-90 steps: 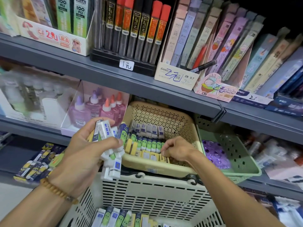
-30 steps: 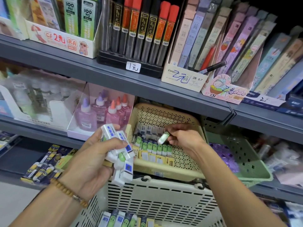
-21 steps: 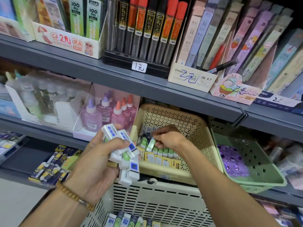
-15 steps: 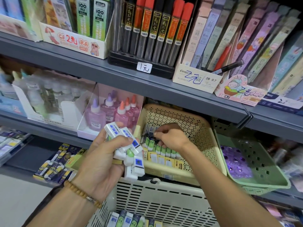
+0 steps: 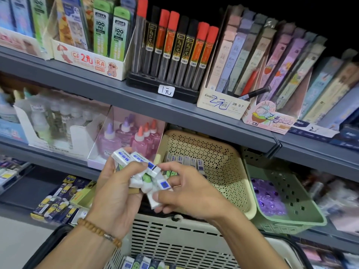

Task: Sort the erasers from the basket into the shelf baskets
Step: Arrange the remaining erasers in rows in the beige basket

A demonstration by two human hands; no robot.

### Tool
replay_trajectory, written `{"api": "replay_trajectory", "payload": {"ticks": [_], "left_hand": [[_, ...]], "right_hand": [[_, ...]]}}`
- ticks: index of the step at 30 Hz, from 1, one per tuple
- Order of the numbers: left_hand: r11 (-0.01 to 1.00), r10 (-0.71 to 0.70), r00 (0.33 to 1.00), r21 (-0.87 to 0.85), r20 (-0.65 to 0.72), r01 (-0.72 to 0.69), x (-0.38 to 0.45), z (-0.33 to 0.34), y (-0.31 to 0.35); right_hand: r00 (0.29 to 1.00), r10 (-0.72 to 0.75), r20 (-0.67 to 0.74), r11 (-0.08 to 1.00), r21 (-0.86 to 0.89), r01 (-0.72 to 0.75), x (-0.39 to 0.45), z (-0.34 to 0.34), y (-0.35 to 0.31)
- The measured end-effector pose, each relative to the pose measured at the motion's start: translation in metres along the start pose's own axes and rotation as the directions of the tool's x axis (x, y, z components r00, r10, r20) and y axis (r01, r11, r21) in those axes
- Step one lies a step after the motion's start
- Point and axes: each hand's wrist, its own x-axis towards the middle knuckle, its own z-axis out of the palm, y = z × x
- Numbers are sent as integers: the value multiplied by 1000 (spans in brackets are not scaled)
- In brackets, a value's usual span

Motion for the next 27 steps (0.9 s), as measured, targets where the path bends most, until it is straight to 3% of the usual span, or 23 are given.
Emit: {"api": "replay_trajectory", "payload": {"ticks": [5,8,10,13,19,21,23,25,27], "left_hand": [[1000,-7,1000,2,12,7,3,4,-1],[1000,-20,1000,10,-6,20,6,2,0],[999,-36,999,7,-40,36,8,-1,0],[998,-62,996,20,-59,63,8,-3,-1],[992,-115,993,48,-42,117,4,-4,-7],[991,-120,992,48,-40,122,2,-3,-10],[991,-122,992,44,-41,124,2,-4,-11],[992,-118,992,39,-45,120,2,-5,-10],[992,-116,992,39,-45,118,3,-5,-8]], "right_hand": [[999,37,-12,997,71,-36,-3,-14,4],[989,36,-144,998,63,-27,3,-38,9],[952,65,-300,997,-29,-77,19,-61,18],[860,177,-479,948,-152,-280,50,-90,37],[741,137,-658,907,-218,-361,75,-137,71],[746,190,-639,938,-106,-329,85,-139,81],[751,192,-632,801,-341,-491,90,-139,89],[720,173,-672,712,-419,-563,95,-138,88],[736,189,-650,668,-464,-581,98,-138,89]]}}
